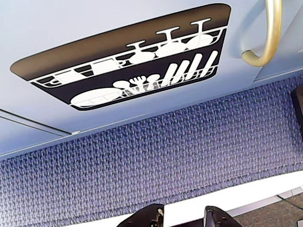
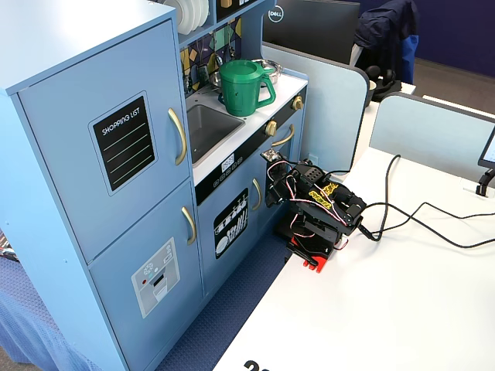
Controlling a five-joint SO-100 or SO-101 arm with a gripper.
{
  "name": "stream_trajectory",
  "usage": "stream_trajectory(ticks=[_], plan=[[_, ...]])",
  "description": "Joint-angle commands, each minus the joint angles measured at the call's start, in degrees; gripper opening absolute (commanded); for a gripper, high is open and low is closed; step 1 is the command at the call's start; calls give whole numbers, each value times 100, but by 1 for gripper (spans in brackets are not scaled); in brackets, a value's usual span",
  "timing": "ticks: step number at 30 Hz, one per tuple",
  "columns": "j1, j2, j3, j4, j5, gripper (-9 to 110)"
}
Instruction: Open the left cabinet door
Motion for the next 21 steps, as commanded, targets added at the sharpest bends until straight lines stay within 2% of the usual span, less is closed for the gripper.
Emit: stream_trajectory(ticks=[1, 13, 17, 19, 21], plan=[[-132, -44, 35, 914, 606, 0], [-132, -44, 35, 914, 633, 0], [-141, -53, 26, 914, 650, 5], [-132, -53, 26, 914, 598, 0], [-62, -53, 26, 932, 483, 0]])
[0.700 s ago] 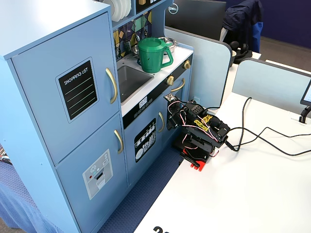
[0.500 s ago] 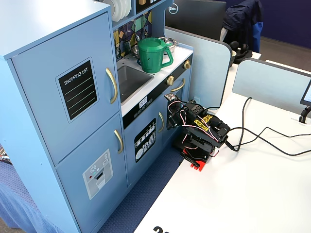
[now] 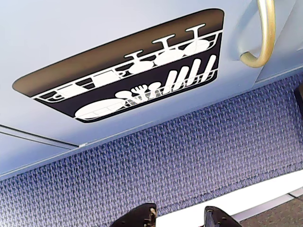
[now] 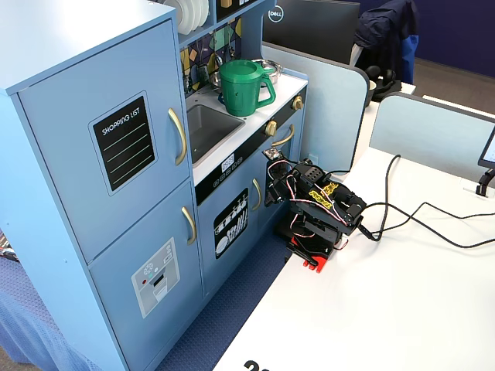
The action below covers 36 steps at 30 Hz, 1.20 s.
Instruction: Open the left cabinet door
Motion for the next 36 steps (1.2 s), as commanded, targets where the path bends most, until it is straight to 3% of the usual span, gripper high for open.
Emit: stream_trajectory(ticks=[1, 10, 19, 26, 36], plan=[[35, -53, 88, 949, -35, 0], [-167, -53, 88, 853, 167, 0], [97, -88, -18, -141, -105, 0], [0, -316, -580, -466, 105, 9], [62, -202, -1477, -993, -97, 9]])
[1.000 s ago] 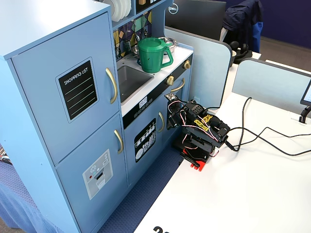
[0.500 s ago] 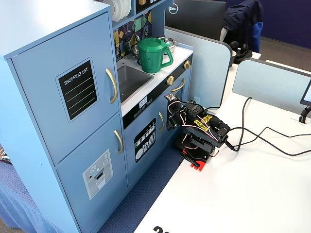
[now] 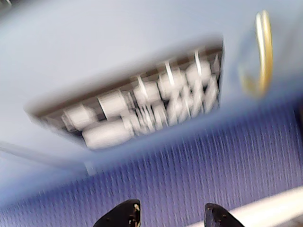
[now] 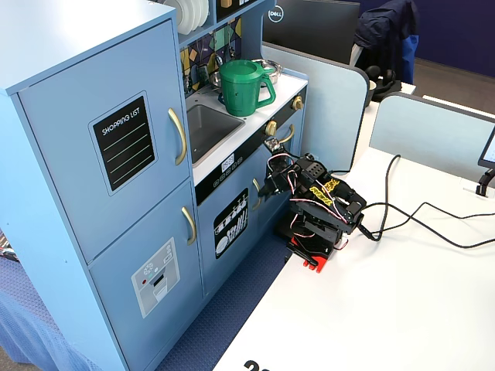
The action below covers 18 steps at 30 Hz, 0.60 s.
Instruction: Open the left cabinet door
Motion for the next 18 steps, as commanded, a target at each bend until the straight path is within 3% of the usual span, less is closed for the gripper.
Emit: stream_trajectory(ticks=[1, 18], plan=[[53, 79, -703, -378, -176, 9], [114, 132, -1846, -1775, -694, 7]])
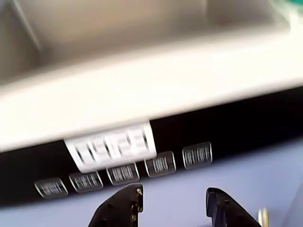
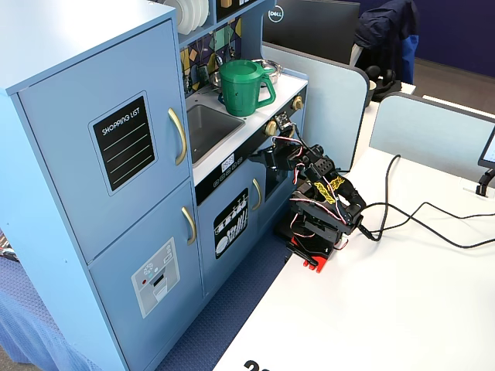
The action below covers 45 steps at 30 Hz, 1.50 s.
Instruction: Open the left cabinet door
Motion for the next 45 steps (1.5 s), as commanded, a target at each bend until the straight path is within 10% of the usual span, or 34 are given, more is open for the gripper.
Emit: stream_trajectory(ticks=[1, 45], plan=[[-62, 62, -536, -475, -105, 7], [-3410, -1521, -1600, -4096, -2250, 11]])
